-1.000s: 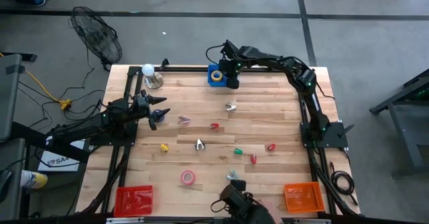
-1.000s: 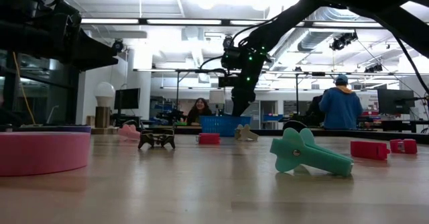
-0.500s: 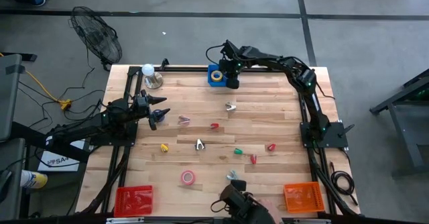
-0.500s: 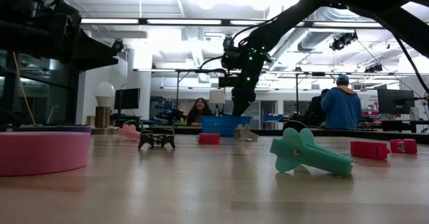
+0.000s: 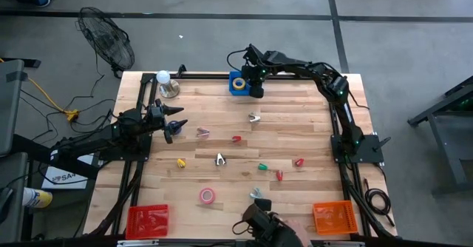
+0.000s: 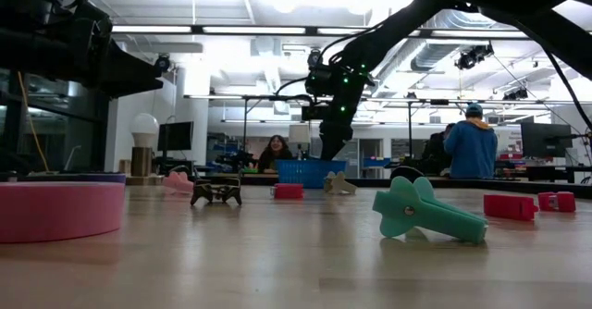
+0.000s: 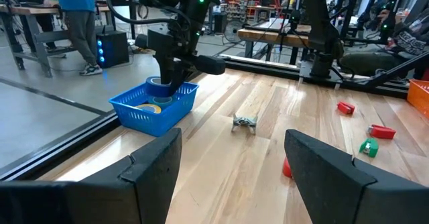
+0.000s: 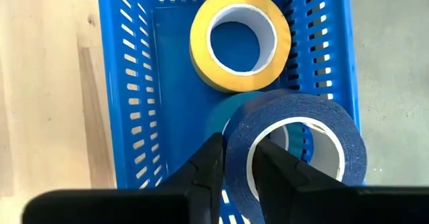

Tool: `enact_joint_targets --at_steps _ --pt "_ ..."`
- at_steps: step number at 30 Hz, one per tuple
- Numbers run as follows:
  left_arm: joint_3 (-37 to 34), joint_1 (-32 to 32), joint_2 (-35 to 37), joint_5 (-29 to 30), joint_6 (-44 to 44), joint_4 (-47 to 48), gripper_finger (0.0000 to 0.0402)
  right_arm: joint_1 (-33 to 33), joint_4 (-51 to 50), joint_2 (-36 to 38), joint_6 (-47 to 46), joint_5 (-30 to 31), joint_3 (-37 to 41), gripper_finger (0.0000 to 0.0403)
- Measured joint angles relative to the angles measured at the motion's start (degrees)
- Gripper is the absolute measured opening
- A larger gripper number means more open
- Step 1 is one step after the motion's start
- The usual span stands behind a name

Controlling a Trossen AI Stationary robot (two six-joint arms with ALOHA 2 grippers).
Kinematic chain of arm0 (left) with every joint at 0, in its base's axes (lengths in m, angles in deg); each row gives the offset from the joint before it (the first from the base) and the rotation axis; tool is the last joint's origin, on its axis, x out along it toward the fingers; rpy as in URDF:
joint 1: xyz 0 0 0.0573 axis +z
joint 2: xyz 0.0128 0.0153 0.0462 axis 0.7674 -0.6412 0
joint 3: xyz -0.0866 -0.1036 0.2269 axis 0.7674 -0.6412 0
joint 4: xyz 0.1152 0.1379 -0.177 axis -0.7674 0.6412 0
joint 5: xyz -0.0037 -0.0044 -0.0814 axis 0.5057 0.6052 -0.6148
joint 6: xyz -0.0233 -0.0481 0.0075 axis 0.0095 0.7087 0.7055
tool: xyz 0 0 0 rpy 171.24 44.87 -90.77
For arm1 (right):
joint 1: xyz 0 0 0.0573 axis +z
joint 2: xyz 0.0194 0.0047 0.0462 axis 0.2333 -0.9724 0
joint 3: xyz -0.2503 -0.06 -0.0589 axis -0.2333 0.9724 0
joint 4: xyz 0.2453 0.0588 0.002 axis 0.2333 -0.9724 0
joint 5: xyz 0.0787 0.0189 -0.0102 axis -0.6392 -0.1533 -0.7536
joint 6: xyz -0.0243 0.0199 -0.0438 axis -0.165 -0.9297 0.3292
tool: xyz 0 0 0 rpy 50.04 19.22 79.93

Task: Pick and place Stapler, Stapler remover, tape
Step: Put the right blue tape into the blue bin

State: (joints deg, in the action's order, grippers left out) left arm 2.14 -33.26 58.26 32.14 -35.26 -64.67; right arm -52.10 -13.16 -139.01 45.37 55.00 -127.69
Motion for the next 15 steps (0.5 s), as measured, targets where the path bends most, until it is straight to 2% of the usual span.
enact_joint_targets --at_steps 12,15 --pt "0.0 0.0 0.0 0.0 0.0 0.0 0.0262 0.0 -0.7 0.0 0.0 0.0 0.0 0.0064" --pt "0.0 0.0 0.0 0.0 0.0 0.0 0.0262 0.0 -0.4 0.0 0.0 0.0 0.0 0.0076"
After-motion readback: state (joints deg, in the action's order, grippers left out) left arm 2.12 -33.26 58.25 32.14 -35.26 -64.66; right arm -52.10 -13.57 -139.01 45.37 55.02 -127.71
